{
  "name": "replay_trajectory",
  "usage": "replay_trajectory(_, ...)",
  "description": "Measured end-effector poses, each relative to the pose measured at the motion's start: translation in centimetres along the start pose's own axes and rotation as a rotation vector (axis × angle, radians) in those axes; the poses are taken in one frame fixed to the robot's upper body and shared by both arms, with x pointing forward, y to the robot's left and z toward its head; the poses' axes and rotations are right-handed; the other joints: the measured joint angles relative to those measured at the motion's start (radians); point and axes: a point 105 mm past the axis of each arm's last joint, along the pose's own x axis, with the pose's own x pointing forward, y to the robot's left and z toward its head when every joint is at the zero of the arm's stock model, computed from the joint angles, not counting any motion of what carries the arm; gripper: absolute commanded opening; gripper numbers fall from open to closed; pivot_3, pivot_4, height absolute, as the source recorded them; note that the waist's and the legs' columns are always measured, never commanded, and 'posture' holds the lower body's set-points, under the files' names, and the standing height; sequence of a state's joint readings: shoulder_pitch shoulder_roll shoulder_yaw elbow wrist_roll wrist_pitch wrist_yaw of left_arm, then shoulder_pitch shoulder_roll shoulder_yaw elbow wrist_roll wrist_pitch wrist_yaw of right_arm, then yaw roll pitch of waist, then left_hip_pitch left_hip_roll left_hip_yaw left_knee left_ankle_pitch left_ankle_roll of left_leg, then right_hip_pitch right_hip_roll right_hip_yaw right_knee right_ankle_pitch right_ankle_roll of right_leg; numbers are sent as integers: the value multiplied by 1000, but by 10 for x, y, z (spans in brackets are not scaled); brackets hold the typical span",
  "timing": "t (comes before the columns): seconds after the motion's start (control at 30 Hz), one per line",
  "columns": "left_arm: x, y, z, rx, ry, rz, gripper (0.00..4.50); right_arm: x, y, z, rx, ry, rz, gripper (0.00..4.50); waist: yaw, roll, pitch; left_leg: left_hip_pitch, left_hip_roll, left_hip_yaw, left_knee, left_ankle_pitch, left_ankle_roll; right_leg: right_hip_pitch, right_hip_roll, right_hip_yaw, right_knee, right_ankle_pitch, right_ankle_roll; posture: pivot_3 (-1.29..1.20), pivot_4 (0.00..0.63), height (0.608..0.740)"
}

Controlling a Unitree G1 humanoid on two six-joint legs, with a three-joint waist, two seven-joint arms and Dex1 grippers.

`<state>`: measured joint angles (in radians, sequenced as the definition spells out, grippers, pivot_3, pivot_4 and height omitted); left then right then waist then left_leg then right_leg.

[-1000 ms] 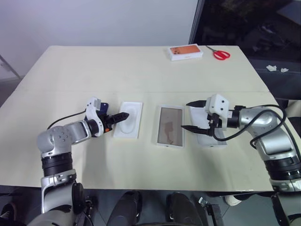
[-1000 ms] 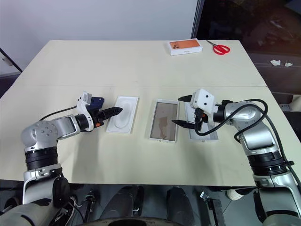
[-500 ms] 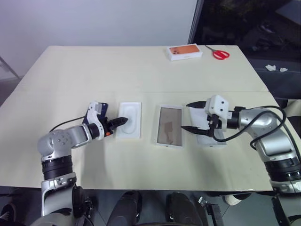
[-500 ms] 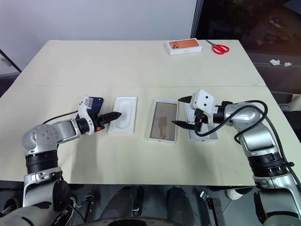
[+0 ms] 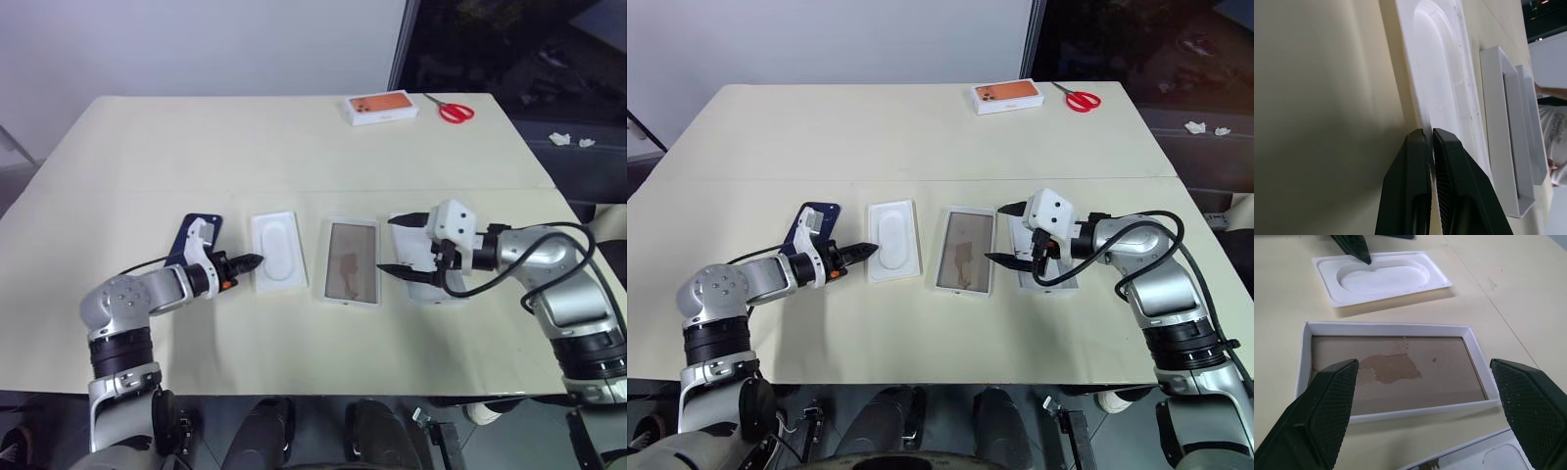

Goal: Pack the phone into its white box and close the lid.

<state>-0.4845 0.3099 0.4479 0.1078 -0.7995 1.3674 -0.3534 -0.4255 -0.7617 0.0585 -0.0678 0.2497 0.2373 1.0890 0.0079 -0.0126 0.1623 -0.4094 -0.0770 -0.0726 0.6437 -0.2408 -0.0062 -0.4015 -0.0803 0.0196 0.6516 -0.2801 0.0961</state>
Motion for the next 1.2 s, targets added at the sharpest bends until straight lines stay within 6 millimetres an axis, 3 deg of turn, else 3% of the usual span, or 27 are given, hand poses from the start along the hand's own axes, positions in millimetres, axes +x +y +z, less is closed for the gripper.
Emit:
replay_trajectory(0.43,-13,-7,20,-139,-74,-97,138,2,11,5,44,-24,38,4500,2,-1,1,-1,0,0,0,0,0,-1,0,0,0,0,0,0,150,740)
replay_trajectory(0.63,-24,-10,28,-107,-72,-88,138,17,42,18,132,-79,150,4500,0,-2,1,-1,0,0,0,0,0,-1,0,0,0,0,0,0,150,740)
replay_trajectory(0.83,-33,-11,36,-65,-85,-66,138,44,69,4,124,-6,234,4500,1,-2,1,-1,0,0,0,0,-1,-1,0,0,0,0,0,0,150,740)
replay_trajectory(0.97,-35,-11,38,-49,-86,-61,0,48,72,-13,113,57,248,3234,3,-2,1,-1,0,0,0,0,-1,-1,0,0,0,0,0,0,150,740)
replay_trajectory(1.1,-34,-12,37,-46,-76,-60,0,49,73,-16,104,62,254,1176,2,-2,1,-1,0,0,0,0,-1,-1,0,0,0,0,0,0,150,740)
replay_trajectory(1.2,-34,-13,37,-40,-78,-61,0,49,72,-16,98,65,251,1176,0,-2,1,-1,0,0,0,0,-1,-1,0,0,0,0,0,0,150,740)
